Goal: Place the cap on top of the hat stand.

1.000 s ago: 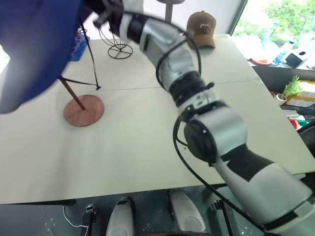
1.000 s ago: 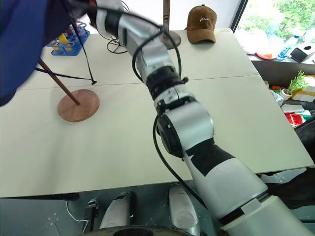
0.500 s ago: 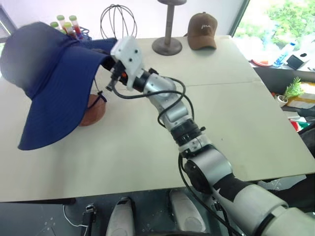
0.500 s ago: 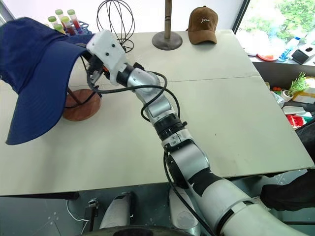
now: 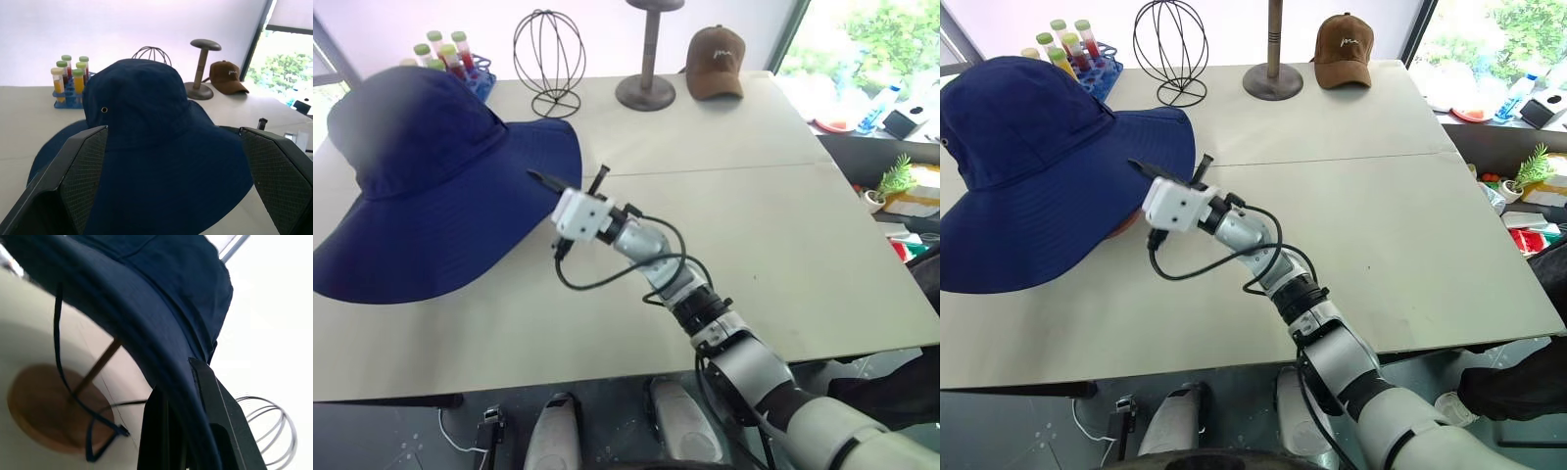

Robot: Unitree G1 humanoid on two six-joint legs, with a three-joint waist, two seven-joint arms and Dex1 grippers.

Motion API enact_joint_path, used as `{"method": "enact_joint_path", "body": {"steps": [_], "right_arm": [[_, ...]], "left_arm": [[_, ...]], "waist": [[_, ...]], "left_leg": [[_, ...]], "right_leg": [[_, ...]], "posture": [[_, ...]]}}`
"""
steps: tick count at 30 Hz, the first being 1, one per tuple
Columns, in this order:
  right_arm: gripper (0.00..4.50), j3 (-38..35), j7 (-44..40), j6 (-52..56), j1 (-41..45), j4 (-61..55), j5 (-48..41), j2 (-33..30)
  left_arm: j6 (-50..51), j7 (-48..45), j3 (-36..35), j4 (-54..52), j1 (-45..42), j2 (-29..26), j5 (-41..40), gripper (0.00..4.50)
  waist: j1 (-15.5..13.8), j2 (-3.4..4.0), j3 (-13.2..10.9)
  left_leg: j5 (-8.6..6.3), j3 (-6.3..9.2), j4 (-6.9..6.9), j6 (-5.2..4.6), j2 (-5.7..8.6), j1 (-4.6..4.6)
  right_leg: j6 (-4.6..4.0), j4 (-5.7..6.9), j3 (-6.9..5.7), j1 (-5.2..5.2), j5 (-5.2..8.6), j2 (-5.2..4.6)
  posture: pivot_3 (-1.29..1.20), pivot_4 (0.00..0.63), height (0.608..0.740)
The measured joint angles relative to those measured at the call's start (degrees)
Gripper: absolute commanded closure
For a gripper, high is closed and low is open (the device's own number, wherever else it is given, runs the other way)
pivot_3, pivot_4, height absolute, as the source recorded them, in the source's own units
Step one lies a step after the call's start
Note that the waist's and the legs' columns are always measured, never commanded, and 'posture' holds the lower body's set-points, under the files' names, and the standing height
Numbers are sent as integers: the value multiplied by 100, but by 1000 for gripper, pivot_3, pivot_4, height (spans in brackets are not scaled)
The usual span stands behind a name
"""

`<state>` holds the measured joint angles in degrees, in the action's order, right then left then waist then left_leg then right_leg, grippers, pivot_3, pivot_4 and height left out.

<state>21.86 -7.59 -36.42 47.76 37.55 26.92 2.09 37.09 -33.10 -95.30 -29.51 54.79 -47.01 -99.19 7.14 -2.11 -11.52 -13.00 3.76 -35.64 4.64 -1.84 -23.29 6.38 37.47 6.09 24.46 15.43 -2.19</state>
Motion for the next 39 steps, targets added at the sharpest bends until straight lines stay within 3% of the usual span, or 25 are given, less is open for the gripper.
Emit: {"method": "enact_joint_path", "body": {"steps": [6,13,16,21,22,30,31,34,36,39], "right_arm": [[4470,427,1073,-321,257,578,887,-213],[4470,665,1463,-649,355,898,1199,-500],[3608,708,1440,-740,468,1002,1220,-550],[1223,718,1312,-784,469,1036,1215,-614],[1223,718,1249,-794,465,998,1211,-680],[1223,698,-67,-1125,43,48,608,-1627],[956,690,-216,-1122,-13,-16,517,-1737],[21,604,-1384,-951,-330,-605,-601,-2319],[21,461,-2193,-573,-468,-999,-1460,-2632],[21,342,-3959,905,-602,-2069,-3207,-3341]], "left_arm": [[219,-117,2,24,-37,-120,172,0],[374,-205,140,3,-137,-119,427,0],[400,-212,197,-18,-203,-119,498,0],[415,-212,241,-47,-320,-125,522,0],[416,-212,247,-48,-348,-129,529,0],[521,-297,444,-16,-499,-232,729,0],[526,-305,445,4,-507,-237,746,0],[611,-475,463,73,-538,-362,965,0],[641,-556,468,158,-557,-395,1111,0],[659,-648,475,233,-565,-459,1327,0]], "waist": [[-1,-1,1],[-2,-3,2],[0,-8,5],[0,-7,4],[-1,-7,4],[-26,-12,7],[-21,-12,7],[-26,-7,4],[-25,-8,5],[-32,2,-1]], "left_leg": [[0,3,-2,0,0,0],[0,6,-4,0,0,0],[0,9,-4,0,-1,1],[0,14,-4,0,-1,2],[0,14,-4,0,-1,2],[0,18,-10,0,-1,3],[0,18,-11,0,-1,3],[0,19,-11,-1,-3,6],[0,19,-11,-1,-6,11],[0,19,-12,-1,-10,14]], "right_leg": [[-1,0,0,-4,0,1],[0,0,0,-7,-1,2],[0,0,0,-10,-1,6],[1,0,0,-12,-2,7],[0,0,0,-12,-2,8],[0,0,0,-22,-1,10],[0,0,0,-22,-1,11],[0,0,0,-27,-1,15],[0,0,0,-33,-1,17],[0,0,0,-36,-1,20]], "posture": [[0,150,740],[0,150,740],[0,150,740],[0,150,740],[0,150,740],[0,150,740],[0,150,740],[0,150,740],[0,150,740],[0,150,740]]}}
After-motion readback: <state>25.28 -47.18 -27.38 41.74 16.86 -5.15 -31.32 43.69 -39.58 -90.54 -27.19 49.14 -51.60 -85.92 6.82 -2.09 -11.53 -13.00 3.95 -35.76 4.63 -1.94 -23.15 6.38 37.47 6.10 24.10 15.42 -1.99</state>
